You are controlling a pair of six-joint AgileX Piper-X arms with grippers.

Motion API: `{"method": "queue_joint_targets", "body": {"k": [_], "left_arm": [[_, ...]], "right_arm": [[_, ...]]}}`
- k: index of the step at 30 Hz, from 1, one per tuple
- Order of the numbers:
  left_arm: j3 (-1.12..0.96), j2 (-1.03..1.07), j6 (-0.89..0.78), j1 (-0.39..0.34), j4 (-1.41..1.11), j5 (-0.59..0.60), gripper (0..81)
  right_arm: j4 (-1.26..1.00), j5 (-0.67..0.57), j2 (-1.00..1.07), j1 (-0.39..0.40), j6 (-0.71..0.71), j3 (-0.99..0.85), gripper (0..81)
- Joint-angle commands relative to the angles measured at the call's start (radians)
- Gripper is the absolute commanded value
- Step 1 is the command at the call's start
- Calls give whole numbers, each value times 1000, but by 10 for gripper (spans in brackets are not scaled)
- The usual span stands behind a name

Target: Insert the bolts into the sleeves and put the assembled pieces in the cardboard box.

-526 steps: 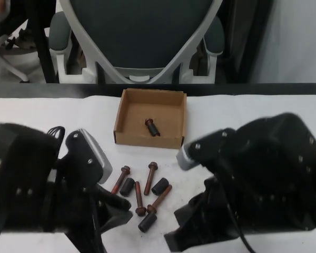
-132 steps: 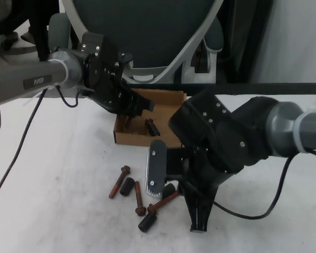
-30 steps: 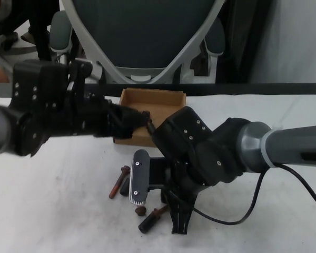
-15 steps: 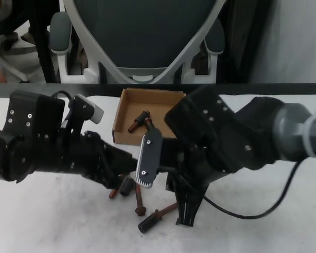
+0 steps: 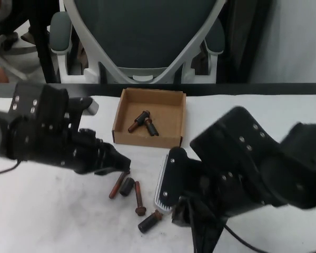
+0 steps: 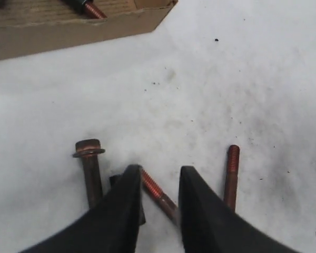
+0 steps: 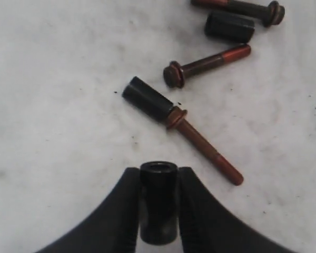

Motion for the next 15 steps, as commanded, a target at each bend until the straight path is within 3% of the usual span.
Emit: {"method": "queue_joint_targets", "body": {"k": [1, 7, 15], "left_arm": [[-75, -16, 23, -8, 121, -56, 239], [-197, -16, 45, -32, 336, -216, 239], [-228, 6, 65, -38, 423, -301, 239]], "right_arm": [[-65, -54, -52, 23, 51, 38, 2], [-188, -98, -123, 94, 130, 106, 2], [-274, -144, -207, 196, 204, 164, 2]]}}
